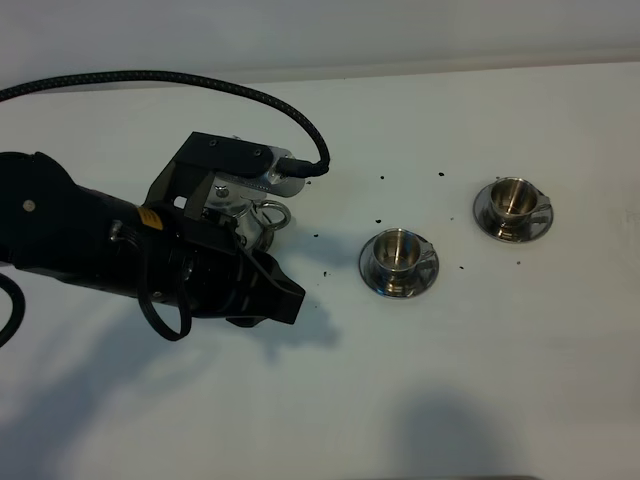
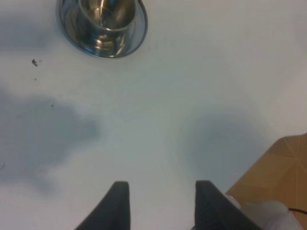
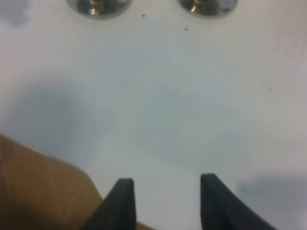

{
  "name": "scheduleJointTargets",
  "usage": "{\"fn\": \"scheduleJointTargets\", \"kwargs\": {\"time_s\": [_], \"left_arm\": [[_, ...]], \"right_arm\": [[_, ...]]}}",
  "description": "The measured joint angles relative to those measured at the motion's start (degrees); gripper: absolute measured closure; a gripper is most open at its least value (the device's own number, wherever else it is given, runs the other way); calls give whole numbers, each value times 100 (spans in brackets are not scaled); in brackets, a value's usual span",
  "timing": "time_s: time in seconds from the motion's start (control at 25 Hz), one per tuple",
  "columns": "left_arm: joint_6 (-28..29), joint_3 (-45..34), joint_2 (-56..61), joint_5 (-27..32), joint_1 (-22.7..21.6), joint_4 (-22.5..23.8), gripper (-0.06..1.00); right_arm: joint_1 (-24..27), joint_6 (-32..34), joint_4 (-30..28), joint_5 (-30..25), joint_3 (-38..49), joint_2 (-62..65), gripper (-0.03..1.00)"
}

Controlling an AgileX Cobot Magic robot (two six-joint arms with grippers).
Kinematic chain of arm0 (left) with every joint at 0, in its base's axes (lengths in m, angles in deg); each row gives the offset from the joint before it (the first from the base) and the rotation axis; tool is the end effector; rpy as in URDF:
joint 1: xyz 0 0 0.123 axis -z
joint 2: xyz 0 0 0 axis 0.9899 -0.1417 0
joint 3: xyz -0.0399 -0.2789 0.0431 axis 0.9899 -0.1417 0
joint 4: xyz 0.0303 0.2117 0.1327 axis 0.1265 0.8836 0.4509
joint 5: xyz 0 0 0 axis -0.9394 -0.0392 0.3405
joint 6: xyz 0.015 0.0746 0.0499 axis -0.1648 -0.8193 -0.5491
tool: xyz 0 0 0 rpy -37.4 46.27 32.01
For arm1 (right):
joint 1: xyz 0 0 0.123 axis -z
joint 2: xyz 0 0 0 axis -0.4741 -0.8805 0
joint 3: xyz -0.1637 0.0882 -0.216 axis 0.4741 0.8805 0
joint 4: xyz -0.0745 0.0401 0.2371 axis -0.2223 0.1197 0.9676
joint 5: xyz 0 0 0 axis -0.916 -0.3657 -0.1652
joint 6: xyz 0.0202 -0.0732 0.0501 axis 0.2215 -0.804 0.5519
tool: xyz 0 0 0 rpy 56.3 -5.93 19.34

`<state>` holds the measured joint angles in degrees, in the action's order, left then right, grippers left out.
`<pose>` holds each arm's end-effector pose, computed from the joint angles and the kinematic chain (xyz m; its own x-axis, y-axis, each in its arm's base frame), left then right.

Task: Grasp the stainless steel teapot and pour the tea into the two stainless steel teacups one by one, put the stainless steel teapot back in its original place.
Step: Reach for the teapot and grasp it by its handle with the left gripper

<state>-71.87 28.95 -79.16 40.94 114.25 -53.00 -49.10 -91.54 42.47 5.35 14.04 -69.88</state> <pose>0.2227 -0.1719 0.2583 -0.7673 0.3197 -0.5559 0.5495 0.7747 -0.3129 0.0258 0.0123 0.2727 -0.5787 -0.3147 -0.7524 -0.4254 0.9036 -0.0508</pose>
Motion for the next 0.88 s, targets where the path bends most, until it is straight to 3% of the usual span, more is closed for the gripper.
{"fn": "scheduleJointTargets", "kwargs": {"time_s": [0.48,0.6,0.88], "left_arm": [[0,0,0,-28,0,124,59],[0,0,0,-114,0,130,59],[0,0,-6,-282,0,130,59]], "right_arm": [[86,67,-14,40,2,0,65],[435,67,-8,40,6,0,65],[1810,71,-4,57,12,56,65]]}}
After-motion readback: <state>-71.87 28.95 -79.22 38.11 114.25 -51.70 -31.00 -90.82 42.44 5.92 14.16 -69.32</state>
